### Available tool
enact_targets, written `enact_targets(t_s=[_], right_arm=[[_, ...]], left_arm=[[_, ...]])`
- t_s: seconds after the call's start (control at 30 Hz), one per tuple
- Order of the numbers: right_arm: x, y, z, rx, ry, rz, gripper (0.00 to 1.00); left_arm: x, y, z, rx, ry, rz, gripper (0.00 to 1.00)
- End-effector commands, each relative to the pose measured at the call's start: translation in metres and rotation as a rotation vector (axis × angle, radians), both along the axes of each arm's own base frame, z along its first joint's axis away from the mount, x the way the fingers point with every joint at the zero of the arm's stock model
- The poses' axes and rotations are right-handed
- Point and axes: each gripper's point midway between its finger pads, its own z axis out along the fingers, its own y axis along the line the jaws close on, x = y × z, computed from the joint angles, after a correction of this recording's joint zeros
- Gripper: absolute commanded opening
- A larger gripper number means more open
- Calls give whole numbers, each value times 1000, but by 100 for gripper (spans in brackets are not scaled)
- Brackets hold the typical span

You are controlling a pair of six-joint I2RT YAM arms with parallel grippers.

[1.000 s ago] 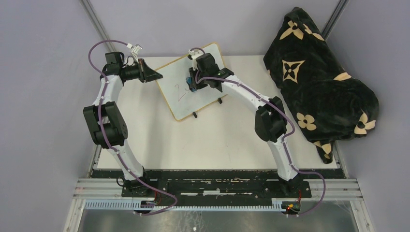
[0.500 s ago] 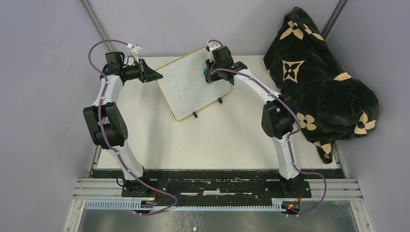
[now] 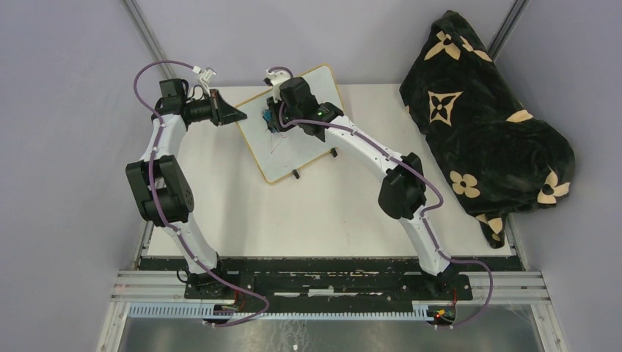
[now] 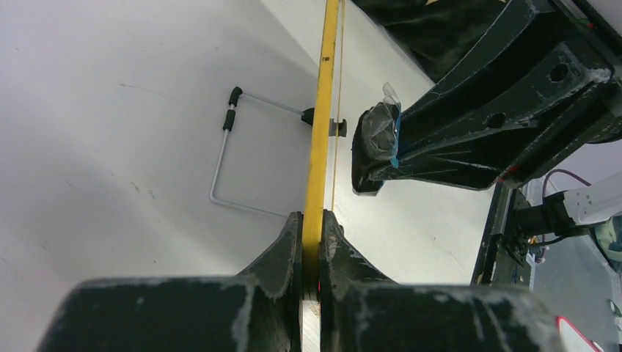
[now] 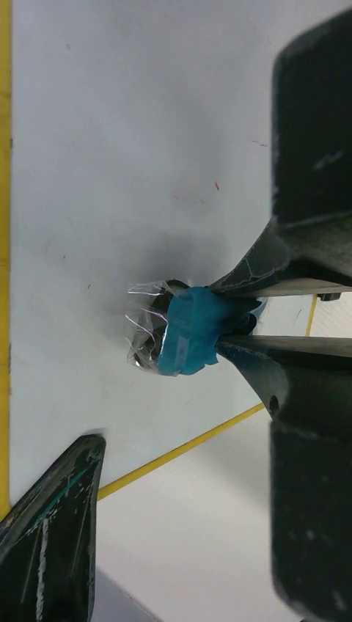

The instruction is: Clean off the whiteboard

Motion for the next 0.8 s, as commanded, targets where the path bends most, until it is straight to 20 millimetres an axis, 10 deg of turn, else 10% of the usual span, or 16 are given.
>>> enact_targets(t_s=[0.0, 0.77], right_arm=[[29, -9, 12, 16, -57, -38, 1], [122, -186, -27, -74, -4, -404, 1]], left_arm=[[0, 9, -28, 119, 21, 54, 3], [1, 12, -30, 128, 26, 59, 3]])
